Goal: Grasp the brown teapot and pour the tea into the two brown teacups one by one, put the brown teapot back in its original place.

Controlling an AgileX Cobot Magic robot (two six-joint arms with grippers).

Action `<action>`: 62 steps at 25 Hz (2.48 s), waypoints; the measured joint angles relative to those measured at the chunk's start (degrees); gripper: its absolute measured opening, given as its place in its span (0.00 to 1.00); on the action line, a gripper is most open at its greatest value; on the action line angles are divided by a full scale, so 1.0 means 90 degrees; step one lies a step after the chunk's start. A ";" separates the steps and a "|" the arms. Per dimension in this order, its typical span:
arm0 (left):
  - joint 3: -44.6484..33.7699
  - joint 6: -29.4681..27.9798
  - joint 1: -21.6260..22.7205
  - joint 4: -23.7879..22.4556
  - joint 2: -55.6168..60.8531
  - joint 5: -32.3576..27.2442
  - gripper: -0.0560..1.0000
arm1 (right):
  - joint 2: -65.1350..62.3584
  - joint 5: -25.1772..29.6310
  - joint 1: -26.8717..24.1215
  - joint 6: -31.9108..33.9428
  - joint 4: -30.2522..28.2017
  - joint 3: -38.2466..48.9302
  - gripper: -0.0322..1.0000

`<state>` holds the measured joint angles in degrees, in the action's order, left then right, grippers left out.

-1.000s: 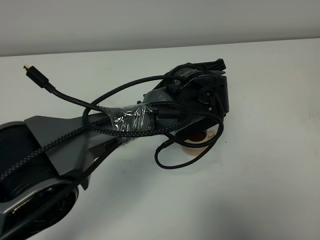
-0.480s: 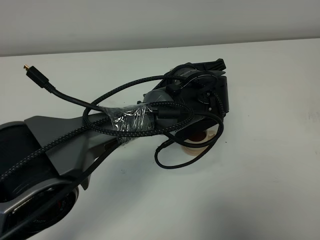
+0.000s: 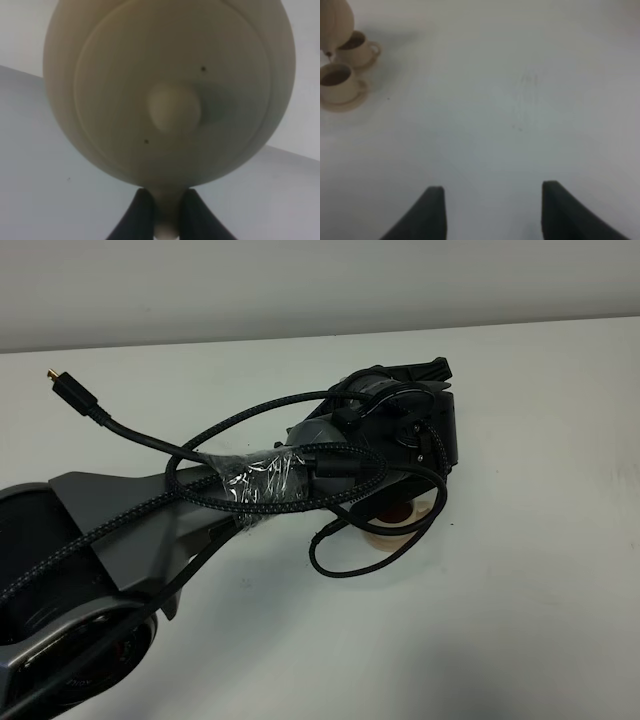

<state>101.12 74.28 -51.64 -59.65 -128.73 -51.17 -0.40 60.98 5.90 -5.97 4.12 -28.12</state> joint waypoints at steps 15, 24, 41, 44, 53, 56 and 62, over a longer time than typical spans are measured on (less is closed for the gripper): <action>0.0000 -0.0329 0.0000 0.0321 0.0032 -0.0222 0.20 | 0.0000 0.0000 0.0000 0.0000 0.0000 0.0000 0.47; 0.0000 -0.0519 0.0073 0.0946 0.0280 -0.0369 0.20 | 0.0000 0.0000 0.0000 0.0000 0.0000 0.0000 0.47; 0.0000 -0.3679 0.0839 0.2672 0.0995 -0.0994 0.20 | 0.0000 0.0000 0.0000 0.0000 0.0000 0.0000 0.47; 0.0000 -0.4827 0.1040 0.2801 0.1061 -0.1261 0.20 | 0.0000 0.0000 0.0000 0.0000 0.0000 0.0000 0.47; 0.0000 -0.7924 0.1438 0.3022 0.1070 -0.1885 0.20 | 0.0000 0.0000 0.0000 0.0000 0.0000 0.0000 0.47; 0.0000 -0.8432 0.1656 0.3478 0.1070 -0.1885 0.20 | 0.0000 0.0000 0.0000 0.0000 0.0000 0.0000 0.47; 0.0000 -0.8621 0.2281 0.4689 0.1070 -0.1885 0.20 | 0.0000 0.0000 0.0000 0.0000 0.0000 0.0000 0.47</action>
<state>101.12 -3.31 -31.11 -17.44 -119.10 -68.13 -0.40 60.98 5.90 -5.97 4.12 -28.12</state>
